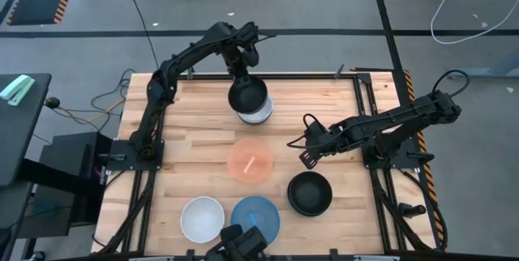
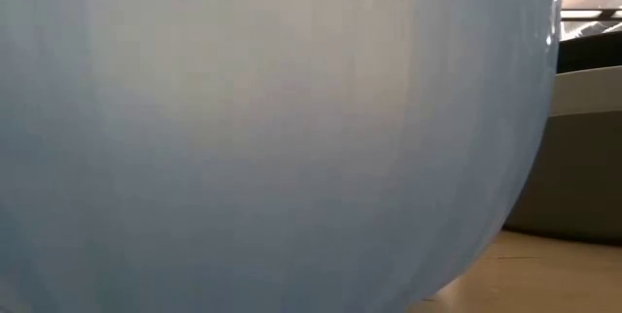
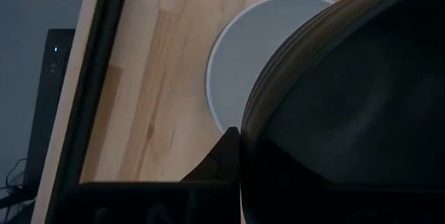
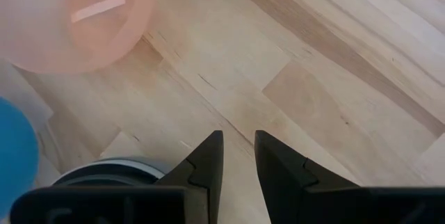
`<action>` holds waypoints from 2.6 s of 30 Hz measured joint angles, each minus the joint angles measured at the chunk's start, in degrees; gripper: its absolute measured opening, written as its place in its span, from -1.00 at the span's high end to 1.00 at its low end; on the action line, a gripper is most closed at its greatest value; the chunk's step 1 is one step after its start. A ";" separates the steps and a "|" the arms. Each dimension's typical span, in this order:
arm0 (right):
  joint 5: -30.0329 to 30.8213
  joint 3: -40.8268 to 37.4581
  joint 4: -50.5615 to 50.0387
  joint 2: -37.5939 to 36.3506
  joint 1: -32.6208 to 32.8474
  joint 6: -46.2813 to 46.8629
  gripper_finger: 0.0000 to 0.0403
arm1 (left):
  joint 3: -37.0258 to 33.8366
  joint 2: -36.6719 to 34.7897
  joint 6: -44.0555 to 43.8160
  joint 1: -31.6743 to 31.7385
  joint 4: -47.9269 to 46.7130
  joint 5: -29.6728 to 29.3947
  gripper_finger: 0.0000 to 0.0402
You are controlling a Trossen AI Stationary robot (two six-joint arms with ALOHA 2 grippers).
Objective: Nest bowls inside each other
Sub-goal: Stack the black bowl on top of the top stacked bowls
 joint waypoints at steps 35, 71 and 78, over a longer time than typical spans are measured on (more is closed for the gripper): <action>0.02 0.00 0.40 0.01 0.00 -1.61 0.62 | -0.46 8.59 -2.59 -1.15 -3.64 0.01 0.94; 1.53 0.00 1.27 0.02 -0.02 -1.70 0.62 | -0.24 12.06 -4.20 -2.09 -1.75 -4.47 0.94; 1.53 0.00 1.35 0.02 -0.02 -1.64 0.62 | 0.70 12.44 -4.17 -2.41 -2.01 -4.77 0.94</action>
